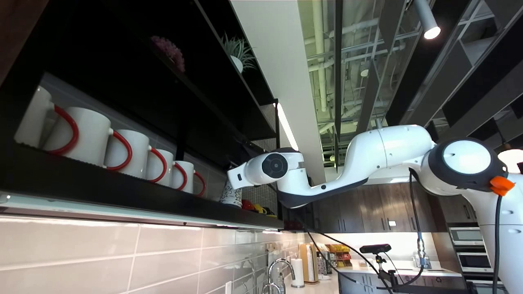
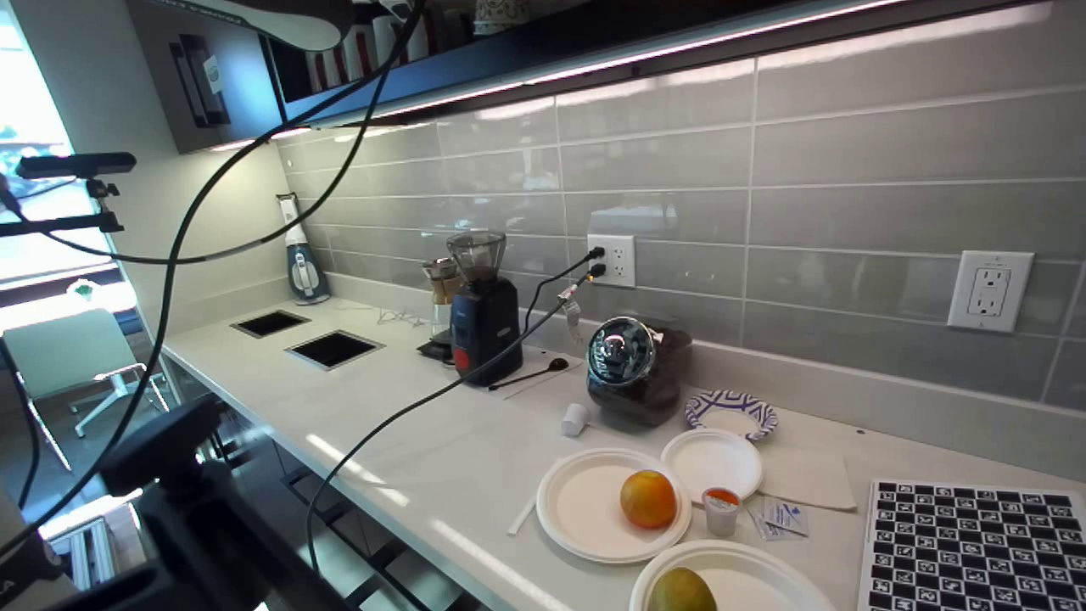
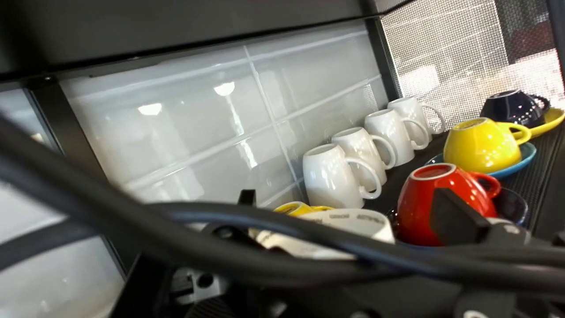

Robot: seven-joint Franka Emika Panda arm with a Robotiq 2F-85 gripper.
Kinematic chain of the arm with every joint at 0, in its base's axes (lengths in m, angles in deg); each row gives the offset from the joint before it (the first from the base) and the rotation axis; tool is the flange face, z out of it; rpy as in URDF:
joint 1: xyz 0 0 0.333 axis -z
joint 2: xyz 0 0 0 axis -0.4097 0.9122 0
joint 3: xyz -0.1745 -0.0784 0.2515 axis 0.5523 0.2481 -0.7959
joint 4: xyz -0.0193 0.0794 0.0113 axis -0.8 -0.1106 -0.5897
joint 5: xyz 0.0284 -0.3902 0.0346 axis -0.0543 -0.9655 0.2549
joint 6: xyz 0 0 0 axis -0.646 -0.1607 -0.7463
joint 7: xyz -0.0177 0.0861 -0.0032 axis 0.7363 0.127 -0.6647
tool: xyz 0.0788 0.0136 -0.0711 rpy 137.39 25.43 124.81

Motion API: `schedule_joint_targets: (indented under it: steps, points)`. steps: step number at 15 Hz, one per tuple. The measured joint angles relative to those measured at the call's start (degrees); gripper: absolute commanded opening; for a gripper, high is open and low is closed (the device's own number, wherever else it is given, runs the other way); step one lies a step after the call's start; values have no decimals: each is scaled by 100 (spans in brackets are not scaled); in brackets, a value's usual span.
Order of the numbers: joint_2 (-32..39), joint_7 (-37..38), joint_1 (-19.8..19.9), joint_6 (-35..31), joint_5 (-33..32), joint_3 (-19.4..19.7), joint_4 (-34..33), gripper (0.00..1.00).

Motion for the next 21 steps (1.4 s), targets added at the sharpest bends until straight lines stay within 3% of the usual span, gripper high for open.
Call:
schedule_joint_targets:
  steps: [7,13,17,21]
  points:
    - [-10,403,-120,6,387,-201,-16,100]
    - [-260,451,-205,400,904,-332,-54,100]
    - [-488,435,-305,1090,1446,-481,-35,100]
    - [-665,390,-479,1883,2515,-639,-1,100]
